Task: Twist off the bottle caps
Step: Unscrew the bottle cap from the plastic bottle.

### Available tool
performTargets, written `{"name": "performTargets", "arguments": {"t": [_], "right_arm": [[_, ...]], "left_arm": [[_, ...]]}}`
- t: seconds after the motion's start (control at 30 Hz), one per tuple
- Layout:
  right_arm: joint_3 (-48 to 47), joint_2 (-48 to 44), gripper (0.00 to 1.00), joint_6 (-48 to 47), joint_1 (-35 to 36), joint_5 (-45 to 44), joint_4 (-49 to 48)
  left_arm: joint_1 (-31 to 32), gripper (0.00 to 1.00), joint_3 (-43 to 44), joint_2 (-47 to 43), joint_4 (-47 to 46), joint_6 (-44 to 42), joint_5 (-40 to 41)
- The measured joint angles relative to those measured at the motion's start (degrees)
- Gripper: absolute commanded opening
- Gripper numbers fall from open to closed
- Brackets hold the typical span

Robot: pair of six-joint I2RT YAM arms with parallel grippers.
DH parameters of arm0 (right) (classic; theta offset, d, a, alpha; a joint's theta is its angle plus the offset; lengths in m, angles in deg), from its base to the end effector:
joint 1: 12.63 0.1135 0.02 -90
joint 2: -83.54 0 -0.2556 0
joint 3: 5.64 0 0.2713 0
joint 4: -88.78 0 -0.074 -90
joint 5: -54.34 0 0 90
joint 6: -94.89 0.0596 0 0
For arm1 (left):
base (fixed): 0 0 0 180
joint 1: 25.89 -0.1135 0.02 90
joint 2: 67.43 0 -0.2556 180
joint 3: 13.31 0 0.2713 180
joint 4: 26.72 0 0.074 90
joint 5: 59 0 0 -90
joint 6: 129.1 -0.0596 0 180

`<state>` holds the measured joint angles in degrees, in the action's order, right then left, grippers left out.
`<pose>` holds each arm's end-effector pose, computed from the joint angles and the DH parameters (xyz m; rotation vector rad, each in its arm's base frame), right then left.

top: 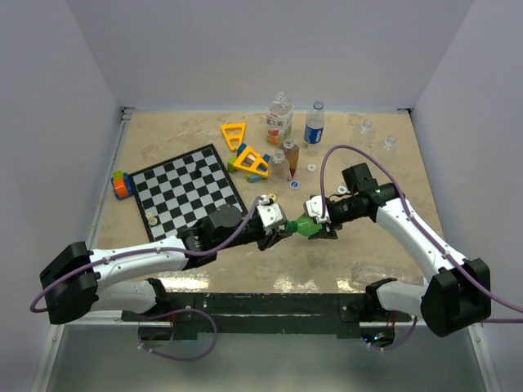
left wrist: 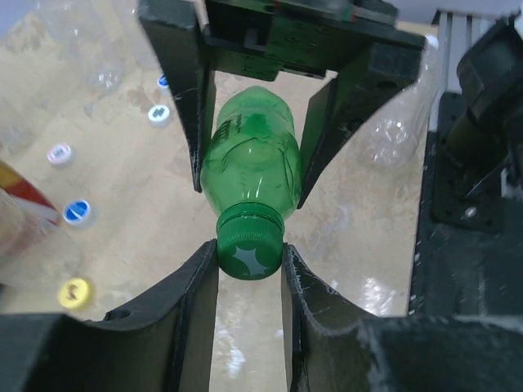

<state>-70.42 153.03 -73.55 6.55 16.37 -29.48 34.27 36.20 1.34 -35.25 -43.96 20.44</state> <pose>0.2160 0.1249 0.2292 -1.8483 1.3126 0.7244 0.1467 -0.2777 0.2376 1.1022 1.4686 -0.8536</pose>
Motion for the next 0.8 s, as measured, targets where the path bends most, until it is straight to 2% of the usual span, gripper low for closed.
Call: {"name": "performTargets", "arguments": {"t": [0.1, 0.2, 0.3, 0.4, 0.5, 0.67, 0.8], "right_arm": [[0.0, 0.0, 0.00, 0.0, 0.0, 0.0, -0.2], [0.0, 0.0, 0.00, 0.0, 0.1, 0.2, -1.0], [0.0, 0.0, 0.00, 0.3, 0.1, 1.1, -2.3], [0.0, 0.0, 0.00, 0.3, 0.3, 1.2, -2.3], [0.0, 0.1, 0.00, 0.4, 0.3, 1.2, -2.4], [0.0, 0.3, 0.00, 0.4, 0.3, 1.4, -2.4], [0.0, 0.3, 0.00, 0.4, 0.3, 1.4, -2.4]], "left_arm": [[0.0, 0.00, 0.7, -0.3, 1.9, 14.6, 4.7], [0.3, 0.00, 5.6, -0.2, 11.5, 32.5, 10.4], [0.4, 0.00, 11.3, 0.7, 20.9, 46.2, 13.5], [0.4, 0.00, 12.2, 0.9, 23.9, 54.1, 14.4], [0.4, 0.00, 12.6, 0.9, 25.0, 57.9, 15.1], [0.4, 0.33, 12.7, 0.9, 25.3, 58.8, 15.3], [0.4, 0.72, 11.6, 0.4, 23.5, 56.6, 15.2]]}}
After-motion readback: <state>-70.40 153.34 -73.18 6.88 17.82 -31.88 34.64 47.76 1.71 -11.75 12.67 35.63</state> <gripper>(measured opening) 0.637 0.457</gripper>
